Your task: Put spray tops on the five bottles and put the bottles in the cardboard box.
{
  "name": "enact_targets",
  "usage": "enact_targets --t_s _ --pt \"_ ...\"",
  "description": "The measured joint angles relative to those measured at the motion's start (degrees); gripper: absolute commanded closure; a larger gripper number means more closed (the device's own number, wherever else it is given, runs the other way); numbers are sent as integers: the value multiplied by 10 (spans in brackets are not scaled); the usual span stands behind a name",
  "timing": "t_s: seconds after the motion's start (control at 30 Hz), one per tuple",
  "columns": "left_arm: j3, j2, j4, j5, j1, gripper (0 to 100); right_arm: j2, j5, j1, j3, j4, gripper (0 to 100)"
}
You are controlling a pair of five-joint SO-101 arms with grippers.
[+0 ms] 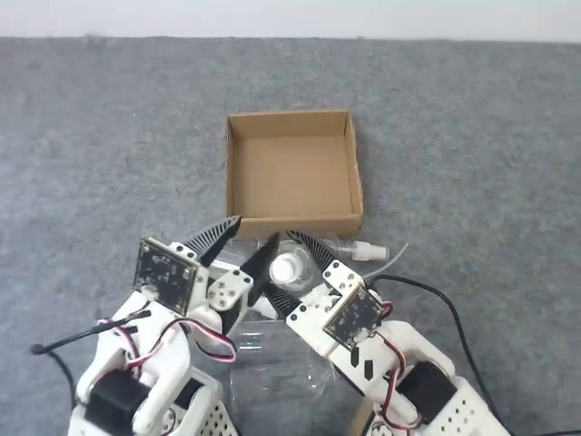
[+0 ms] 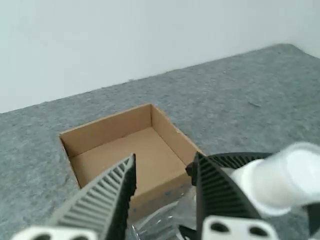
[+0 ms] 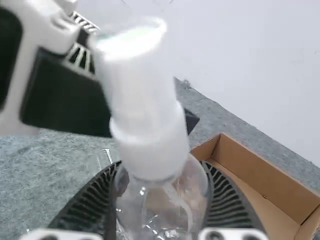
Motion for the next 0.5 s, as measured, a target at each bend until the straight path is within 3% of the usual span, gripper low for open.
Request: enact_targets --t_s 0.27,0.5 --pt "-3 -1 8 -26 27 823 0 0 1 0 0 908" --pt "2 0 12 -18 -29 823 0 0 -2 8 0 908"
